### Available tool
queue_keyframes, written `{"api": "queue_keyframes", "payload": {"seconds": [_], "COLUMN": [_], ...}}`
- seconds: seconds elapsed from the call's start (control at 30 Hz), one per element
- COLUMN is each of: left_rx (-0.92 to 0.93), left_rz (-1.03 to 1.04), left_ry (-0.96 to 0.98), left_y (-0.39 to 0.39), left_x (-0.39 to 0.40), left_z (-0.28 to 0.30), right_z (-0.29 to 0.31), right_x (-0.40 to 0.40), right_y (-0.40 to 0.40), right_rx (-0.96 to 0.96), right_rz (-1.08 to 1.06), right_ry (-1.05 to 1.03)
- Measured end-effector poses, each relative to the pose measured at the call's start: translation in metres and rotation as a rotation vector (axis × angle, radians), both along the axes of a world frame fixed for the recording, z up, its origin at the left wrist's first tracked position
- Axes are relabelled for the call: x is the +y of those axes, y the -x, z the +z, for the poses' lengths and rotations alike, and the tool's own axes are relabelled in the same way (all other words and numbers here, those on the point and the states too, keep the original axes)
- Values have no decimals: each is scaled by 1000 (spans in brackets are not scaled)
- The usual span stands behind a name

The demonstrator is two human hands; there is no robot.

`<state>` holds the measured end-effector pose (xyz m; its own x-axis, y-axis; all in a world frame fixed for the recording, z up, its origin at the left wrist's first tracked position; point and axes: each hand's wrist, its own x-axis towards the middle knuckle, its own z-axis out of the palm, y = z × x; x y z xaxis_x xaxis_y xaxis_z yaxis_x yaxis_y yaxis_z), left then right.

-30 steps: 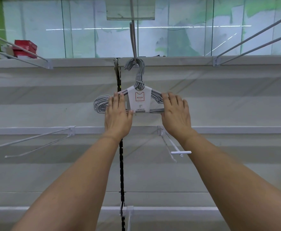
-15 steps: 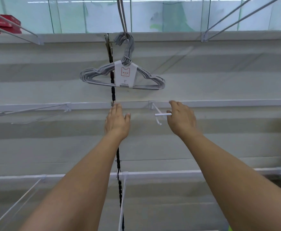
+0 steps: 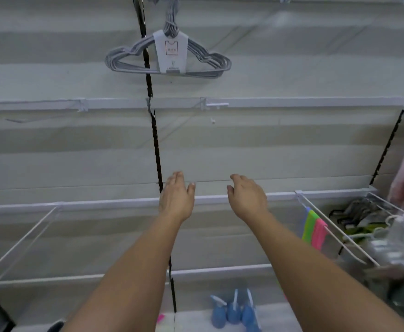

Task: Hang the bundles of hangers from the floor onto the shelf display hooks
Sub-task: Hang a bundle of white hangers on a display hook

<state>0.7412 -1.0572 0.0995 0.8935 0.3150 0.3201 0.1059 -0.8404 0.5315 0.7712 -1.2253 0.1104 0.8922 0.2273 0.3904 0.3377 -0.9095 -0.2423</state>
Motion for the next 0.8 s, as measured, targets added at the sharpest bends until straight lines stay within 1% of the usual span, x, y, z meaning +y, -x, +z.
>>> {"api": "queue_keyframes", "payload": {"seconds": [0.13, 0.4, 0.57, 0.8], "left_rx": [54, 192, 258, 346], "left_rz": [-85, -245, -365, -574], "left_ry": [36, 28, 13, 2], "left_y": [16, 56, 82, 104], "left_x": [-14, -48, -77, -145], "left_z": [-31, -85, -117, -166], "right_z": [-36, -103, -142, -183], "right_x": [-9, -42, -77, -141], "right_y": [28, 98, 148, 209], "right_rx": [64, 213, 248, 325], "right_rz": [-53, -227, -354, -542], "right_ry": [12, -13, -59, -98]}}
